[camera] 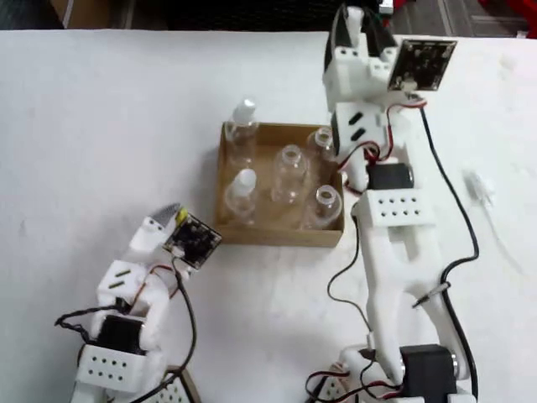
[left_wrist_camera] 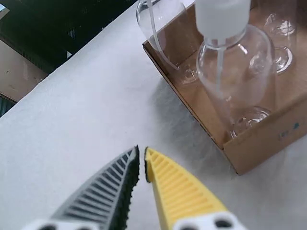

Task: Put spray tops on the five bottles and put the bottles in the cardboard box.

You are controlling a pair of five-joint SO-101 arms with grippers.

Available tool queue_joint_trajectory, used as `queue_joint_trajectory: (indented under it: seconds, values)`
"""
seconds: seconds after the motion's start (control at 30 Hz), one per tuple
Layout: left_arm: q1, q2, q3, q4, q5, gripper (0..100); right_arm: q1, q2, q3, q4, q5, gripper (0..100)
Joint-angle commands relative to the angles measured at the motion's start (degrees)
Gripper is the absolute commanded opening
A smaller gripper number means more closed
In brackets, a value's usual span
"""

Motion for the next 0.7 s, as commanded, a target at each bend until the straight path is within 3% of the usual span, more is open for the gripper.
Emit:
queue_joint_trajectory:
  seconds: [0.0,0.67]
  values:
    - [0.7,0.3,-0.2,-1.0,-0.4,2,-0.4,-5.2,1.8,-1.1,-0.6,1.6]
    - [0.7,0.3,-0.2,-1.0,-0.4,2,-1.5,-7.9,6.2,-7.3,-0.6,1.6]
